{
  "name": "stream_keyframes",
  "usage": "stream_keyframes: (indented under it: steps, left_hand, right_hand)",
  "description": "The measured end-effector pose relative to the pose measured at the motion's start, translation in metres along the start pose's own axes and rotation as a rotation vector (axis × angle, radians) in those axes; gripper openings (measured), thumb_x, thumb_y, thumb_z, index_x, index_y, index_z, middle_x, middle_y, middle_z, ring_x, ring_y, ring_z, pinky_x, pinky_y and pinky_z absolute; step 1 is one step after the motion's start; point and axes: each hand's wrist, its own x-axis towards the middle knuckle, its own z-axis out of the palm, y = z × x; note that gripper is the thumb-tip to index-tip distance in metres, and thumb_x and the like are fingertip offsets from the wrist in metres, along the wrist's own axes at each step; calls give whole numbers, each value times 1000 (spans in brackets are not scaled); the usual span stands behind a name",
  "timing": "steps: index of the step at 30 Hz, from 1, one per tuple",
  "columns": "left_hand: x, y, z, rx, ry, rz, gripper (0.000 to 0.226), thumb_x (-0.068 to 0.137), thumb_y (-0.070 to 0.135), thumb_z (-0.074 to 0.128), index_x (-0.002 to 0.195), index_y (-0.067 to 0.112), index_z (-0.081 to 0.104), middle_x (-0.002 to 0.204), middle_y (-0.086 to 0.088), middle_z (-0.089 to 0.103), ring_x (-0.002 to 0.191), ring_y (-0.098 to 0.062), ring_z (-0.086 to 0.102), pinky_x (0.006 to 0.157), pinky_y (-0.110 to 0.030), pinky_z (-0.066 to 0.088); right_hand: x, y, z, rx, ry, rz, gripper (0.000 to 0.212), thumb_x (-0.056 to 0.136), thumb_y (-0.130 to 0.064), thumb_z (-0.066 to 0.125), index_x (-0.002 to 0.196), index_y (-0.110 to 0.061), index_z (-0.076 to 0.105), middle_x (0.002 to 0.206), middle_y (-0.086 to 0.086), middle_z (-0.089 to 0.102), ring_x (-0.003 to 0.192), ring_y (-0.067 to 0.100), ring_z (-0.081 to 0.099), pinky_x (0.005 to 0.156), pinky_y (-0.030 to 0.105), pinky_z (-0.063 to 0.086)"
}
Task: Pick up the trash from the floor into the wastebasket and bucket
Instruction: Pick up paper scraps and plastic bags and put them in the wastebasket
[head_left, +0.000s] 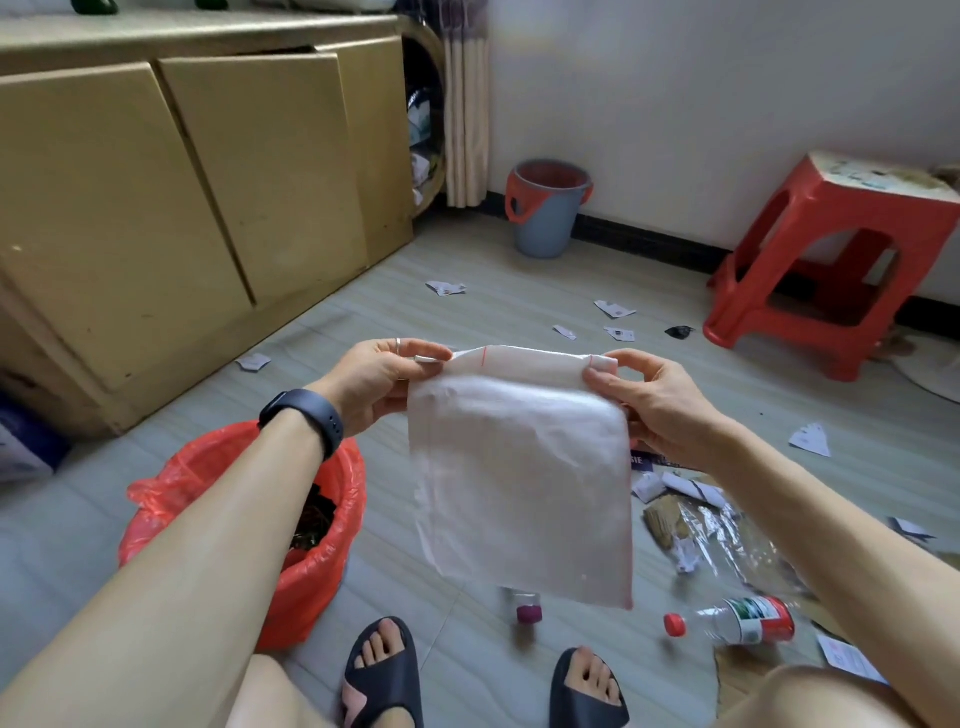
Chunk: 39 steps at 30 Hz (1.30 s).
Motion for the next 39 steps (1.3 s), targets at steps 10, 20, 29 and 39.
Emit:
stream_keyframes:
  steps: [10, 20, 29, 39]
  left_hand:
    - [-4, 4, 2, -6, -13, 27, 18, 87, -1, 67, 100, 10, 71, 90, -8, 71, 71, -16, 70, 67, -29, 60]
    - [-2, 0, 1, 4, 97, 91, 12, 86, 1, 70, 86, 13, 70, 81, -7, 74, 69, -16, 71, 72, -29, 61]
    - [-8, 9, -4, -39, -31, -52, 19, 91, 10, 55, 97, 14, 73, 94, -4, 74, 74, -19, 69, 70, -29, 56]
    - [-6, 5, 1, -34, 136, 43, 33, 83, -10, 69, 102, 16, 60, 84, 0, 70, 66, -14, 69, 57, -29, 58]
  right_hand:
    - [3, -2, -5, 287, -109, -6, 22, 93, -1, 60, 98, -15, 76, 83, 5, 60, 65, 21, 51, 62, 28, 47]
    - [2, -2, -2, 152, -36, -44, 27, 88, 5, 66, 111, -9, 70, 97, 11, 70, 73, 21, 68, 58, 29, 56]
    - [-1, 0, -5, 285, -78, 27, 23, 88, 0, 67, 91, -21, 77, 82, 7, 66, 65, 20, 64, 59, 26, 59]
    - [-3, -8, 2, 268, -156, 41, 25, 88, 0, 58, 109, -8, 70, 88, 8, 68, 60, 16, 61, 51, 23, 52]
